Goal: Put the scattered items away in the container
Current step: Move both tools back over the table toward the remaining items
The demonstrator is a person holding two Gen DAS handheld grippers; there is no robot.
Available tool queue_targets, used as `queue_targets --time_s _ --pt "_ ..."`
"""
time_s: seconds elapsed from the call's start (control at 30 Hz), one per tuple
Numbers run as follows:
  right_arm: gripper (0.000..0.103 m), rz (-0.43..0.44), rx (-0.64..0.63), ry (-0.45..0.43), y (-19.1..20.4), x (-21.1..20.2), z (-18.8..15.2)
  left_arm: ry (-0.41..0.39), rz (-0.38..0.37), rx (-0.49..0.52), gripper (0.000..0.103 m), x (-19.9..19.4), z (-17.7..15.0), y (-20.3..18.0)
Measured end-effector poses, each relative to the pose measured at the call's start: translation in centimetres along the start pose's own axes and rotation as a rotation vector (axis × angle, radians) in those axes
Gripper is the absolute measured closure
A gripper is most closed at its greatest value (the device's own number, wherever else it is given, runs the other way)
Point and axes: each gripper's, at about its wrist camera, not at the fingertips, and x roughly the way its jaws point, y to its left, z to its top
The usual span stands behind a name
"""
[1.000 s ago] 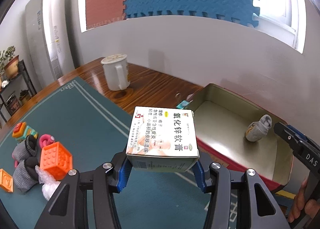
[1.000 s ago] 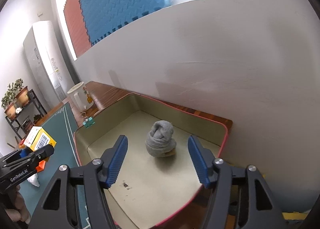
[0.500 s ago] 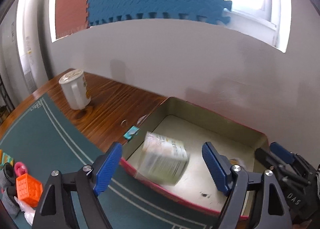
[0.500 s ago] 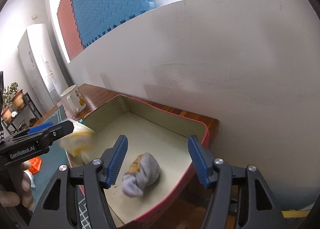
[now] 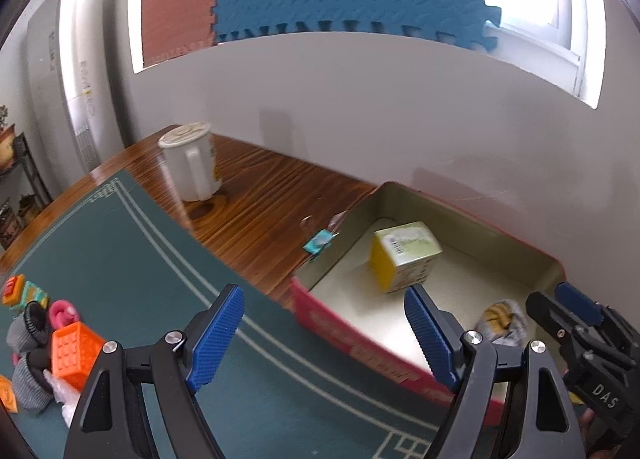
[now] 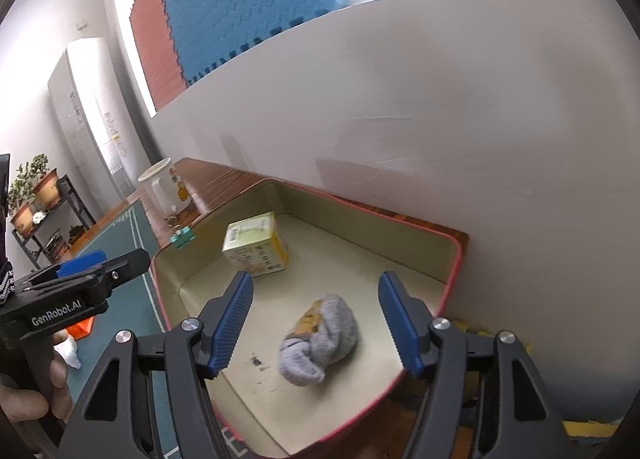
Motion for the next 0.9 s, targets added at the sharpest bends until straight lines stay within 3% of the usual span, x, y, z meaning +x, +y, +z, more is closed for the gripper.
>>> queue_targets --time_s 0.43,0.9 --pt "0.033 0.054 -0.070 0.004 4.6 0.0 -0.7 -0.002 0.075 -0.072 0.019 -2.2 -2.5 5.3" --pt "0.033 0.162 -0.176 0.067 13.7 1.5 -2.8 -0.010 0.172 -0.148 0.019 -5.7 -5.7 13.0"
